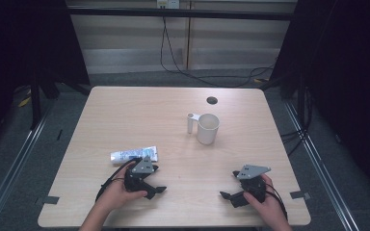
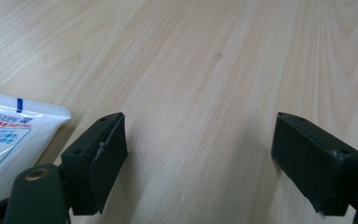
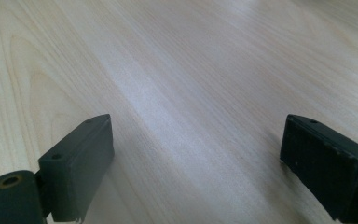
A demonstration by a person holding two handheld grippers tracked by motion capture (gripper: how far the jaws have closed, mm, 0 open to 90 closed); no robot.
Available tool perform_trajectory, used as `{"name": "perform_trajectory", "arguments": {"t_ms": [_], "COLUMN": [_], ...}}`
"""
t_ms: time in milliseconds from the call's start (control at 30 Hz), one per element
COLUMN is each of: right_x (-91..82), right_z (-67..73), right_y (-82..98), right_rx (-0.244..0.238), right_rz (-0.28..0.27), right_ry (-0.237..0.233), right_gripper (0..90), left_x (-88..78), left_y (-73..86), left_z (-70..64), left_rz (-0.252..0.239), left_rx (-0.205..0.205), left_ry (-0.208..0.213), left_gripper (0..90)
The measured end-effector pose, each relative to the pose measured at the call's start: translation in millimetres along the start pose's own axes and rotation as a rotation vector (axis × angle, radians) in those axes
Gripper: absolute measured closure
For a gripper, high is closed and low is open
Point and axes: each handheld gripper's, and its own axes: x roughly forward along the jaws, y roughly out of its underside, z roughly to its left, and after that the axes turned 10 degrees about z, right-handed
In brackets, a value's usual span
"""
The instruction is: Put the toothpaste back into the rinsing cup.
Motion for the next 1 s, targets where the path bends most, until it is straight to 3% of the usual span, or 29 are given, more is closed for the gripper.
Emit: {"name": "perform_trajectory", "arguments": {"t_ms": [200, 400, 500, 533, 600, 667, 767, 867, 1000], "right_x": [0.0, 0.2, 0.3, 0.3, 0.3, 0.4, 0.4, 0.4, 0.5], "right_z": [0.0, -1.0, -1.5, -1.5, -1.4, -1.4, -1.4, -1.4, -1.3], "right_y": [0.0, -0.3, -0.6, -0.6, -0.6, -0.6, -0.6, -0.6, -0.6], "right_rx": [-0.001, -0.006, -0.008, -0.008, -0.008, -0.009, -0.009, -0.009, -0.01], "right_rz": [0.0, 0.0, 0.002, 0.001, 0.001, 0.0, 0.0, 0.0, 0.0], "right_ry": [0.001, -0.002, 0.0, 0.0, 0.0, -0.001, -0.001, -0.001, 0.0], "right_gripper": [8.8, 8.9, 8.9, 8.9, 8.9, 8.9, 8.9, 8.9, 8.9], "left_x": [0.5, 0.2, -4.1, -8.1, -10.8, -16.7, -28.1, -33.8, -46.2], "left_y": [-0.8, -0.6, -3.0, -6.0, -7.8, -11.4, -16.1, -18.7, -26.1], "left_z": [-1.7, -4.1, -5.6, -6.3, -5.8, -2.5, 6.2, 11.8, 23.8], "left_rz": [0.007, -0.007, 0.038, 0.065, 0.079, 0.107, 0.172, 0.202, 0.256], "left_rx": [-0.017, -0.033, -0.025, 0.006, 0.013, 0.009, 0.039, 0.045, 0.062], "left_ry": [-0.007, -0.013, -0.019, -0.031, -0.027, -0.017, -0.048, -0.036, -0.056], "left_gripper": [15.0, 20.3, 21.7, 22.4, 22.6, 24.0, 25.5, 26.9, 27.8]}}
